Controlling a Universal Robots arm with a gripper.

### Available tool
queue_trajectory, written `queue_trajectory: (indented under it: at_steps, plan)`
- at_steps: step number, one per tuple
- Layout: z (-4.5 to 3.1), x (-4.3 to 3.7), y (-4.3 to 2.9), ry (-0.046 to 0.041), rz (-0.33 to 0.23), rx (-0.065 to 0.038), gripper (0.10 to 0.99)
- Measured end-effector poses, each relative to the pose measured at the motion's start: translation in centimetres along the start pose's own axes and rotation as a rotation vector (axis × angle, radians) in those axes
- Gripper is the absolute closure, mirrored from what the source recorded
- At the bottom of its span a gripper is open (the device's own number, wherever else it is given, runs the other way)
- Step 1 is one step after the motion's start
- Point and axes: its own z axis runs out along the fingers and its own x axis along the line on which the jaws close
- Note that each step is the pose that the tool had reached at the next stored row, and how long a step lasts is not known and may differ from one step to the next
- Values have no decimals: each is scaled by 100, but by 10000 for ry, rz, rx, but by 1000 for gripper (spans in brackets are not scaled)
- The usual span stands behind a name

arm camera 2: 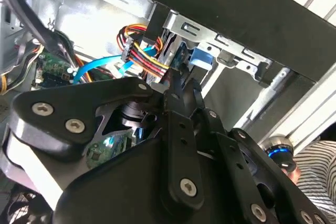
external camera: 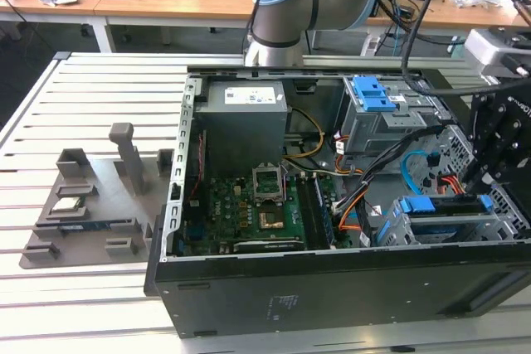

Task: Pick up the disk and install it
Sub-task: 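Insert the first disk wire, then insert the second disk wire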

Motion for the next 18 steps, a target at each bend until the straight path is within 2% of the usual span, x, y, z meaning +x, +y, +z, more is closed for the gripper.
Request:
queue_trajectory:
  at_steps: [2,3,4,6,15,17,18]
  plan:
    - [-130,-36,9,2,1,0,863]
    - [-189,-41,11,1,0,-1,929]
    - [-279,-44,15,1,0,0,980]
    - [-340,-41,18,1,0,0,980]
    - [-359,-40,18,2,0,0,980]
    - [-359,-40,18,1,0,-1,851]
    - [-359,-40,18,2,0,-1,851]
